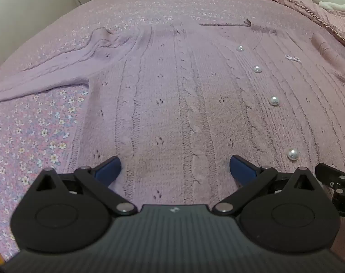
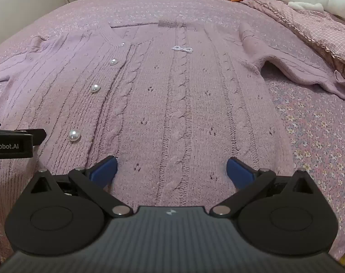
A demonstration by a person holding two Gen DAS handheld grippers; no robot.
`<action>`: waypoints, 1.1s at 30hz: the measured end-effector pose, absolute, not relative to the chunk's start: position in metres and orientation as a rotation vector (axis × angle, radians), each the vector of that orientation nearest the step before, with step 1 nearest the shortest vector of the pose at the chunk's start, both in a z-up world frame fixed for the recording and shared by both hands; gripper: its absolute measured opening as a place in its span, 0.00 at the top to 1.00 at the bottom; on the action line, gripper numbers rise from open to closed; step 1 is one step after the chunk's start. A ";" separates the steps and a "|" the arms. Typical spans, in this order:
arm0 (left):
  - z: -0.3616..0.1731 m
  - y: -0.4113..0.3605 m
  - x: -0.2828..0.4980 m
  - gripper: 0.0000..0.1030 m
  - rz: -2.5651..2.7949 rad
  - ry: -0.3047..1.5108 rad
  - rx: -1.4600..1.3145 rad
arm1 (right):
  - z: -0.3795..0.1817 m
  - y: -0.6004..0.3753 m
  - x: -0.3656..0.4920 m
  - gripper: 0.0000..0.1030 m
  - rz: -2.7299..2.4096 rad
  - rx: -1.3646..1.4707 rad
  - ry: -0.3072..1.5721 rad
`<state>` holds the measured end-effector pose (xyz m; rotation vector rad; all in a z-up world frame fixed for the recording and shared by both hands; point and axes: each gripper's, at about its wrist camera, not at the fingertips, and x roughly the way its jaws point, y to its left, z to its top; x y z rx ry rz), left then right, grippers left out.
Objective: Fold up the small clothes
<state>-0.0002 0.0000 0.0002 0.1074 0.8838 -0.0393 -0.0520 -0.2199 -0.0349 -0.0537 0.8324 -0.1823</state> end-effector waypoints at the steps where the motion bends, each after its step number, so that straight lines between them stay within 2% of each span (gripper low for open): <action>1: 0.000 0.000 0.000 0.00 -0.040 0.887 0.105 | -0.035 -0.220 -0.052 0.00 -0.182 -0.054 0.831; 33: -0.002 0.001 0.000 0.00 -0.054 0.903 0.108 | -0.036 -0.218 -0.056 0.00 -0.190 -0.071 0.826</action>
